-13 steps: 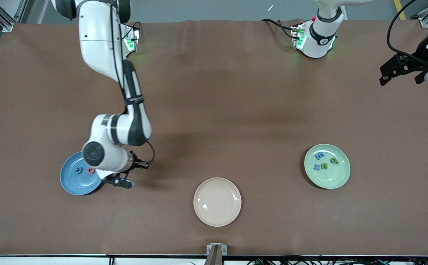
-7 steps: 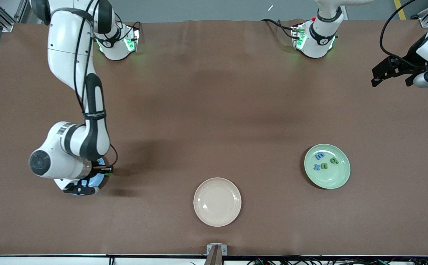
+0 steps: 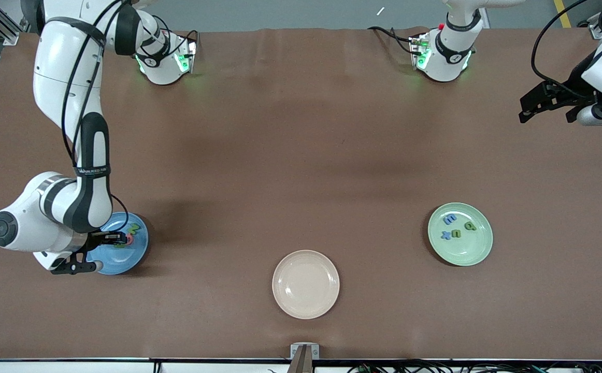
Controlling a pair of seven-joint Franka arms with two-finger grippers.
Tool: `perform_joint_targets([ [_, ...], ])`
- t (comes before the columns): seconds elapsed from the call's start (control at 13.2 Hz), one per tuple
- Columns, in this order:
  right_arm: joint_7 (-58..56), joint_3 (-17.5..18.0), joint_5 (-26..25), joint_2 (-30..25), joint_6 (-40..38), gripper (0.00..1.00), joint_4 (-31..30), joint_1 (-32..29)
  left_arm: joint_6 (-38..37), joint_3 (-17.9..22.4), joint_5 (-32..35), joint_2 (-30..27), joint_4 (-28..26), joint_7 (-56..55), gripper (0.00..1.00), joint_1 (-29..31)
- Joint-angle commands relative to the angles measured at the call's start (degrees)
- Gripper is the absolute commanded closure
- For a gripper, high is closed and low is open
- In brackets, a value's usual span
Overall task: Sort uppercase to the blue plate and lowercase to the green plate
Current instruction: 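Carry the green B onto the blue plate and open the right gripper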
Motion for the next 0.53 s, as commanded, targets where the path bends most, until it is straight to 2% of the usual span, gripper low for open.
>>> perform_joint_targets([
  [0.0,-2.19,0.65,-1.29,-1.41,-0.74,0.17,1.97,-1.40,0.11,-0.15,-0.83,-0.52,-0.05,-0.60,0.00,0.17],
  [0.15,-2.55,-0.58,-1.29,-1.49,-1.35,0.01,4.96,-1.67,0.28,-0.15,-0.83,-0.35,-0.13,-0.60,0.00,0.43],
  [0.45,-2.38,-1.38,-1.55,-4.20,-6.71,0.00,9.36,-1.06,1.07,-0.15,-0.83,-0.08,-0.48,-0.60,0.00,0.52],
])
